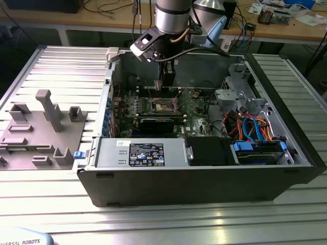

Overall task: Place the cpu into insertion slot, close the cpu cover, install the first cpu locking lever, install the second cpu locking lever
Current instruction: 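Place the cpu into insertion slot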

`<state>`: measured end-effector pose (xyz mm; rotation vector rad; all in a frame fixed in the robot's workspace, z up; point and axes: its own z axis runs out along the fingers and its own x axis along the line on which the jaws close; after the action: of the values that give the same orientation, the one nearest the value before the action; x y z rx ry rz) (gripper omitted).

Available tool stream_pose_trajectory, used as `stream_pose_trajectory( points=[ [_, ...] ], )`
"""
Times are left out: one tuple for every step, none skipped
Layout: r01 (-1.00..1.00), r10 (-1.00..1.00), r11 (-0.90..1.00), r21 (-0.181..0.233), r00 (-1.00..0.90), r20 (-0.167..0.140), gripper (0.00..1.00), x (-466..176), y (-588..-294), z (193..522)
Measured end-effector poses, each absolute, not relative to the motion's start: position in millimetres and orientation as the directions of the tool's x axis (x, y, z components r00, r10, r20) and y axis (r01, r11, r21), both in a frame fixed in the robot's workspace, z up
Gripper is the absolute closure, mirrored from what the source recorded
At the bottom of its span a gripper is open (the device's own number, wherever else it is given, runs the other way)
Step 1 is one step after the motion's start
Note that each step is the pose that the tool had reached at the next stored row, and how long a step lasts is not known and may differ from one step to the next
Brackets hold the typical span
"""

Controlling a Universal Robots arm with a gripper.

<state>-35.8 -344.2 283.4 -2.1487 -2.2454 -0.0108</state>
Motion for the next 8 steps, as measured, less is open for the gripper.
stream_pose_trajectory(
  points=[
    [0.999, 0.999, 0.044, -0.018, -0.043, 0.029, 0.46, -35.8, -344.1, 283.2],
    [0.999, 0.999, 0.043, -0.018, -0.043, 0.029, 0.46, -35.7, -344.1, 283.0],
    [0.999, 0.999, 0.043, -0.018, -0.042, 0.029, 0.46, -35.7, -344.1, 282.4],
    [0.999, 0.999, 0.042, -0.018, -0.042, 0.029, 0.46, -35.7, -344.2, 282.1],
    [0.999, 0.999, 0.042, -0.018, -0.042, 0.029, 0.46, -35.7, -344.1, 281.5],
    [0.999, 0.999, 0.042, -0.018, -0.042, 0.029, 0.46, -35.8, -344.2, 281.0],
    [0.999, 0.999, 0.042, -0.018, -0.042, 0.029, 0.46, -35.8, -344.2, 280.5],
    [0.999, 0.999, 0.042, -0.018, -0.042, 0.029, 0.46, -35.8, -344.2, 279.7]
  ],
)
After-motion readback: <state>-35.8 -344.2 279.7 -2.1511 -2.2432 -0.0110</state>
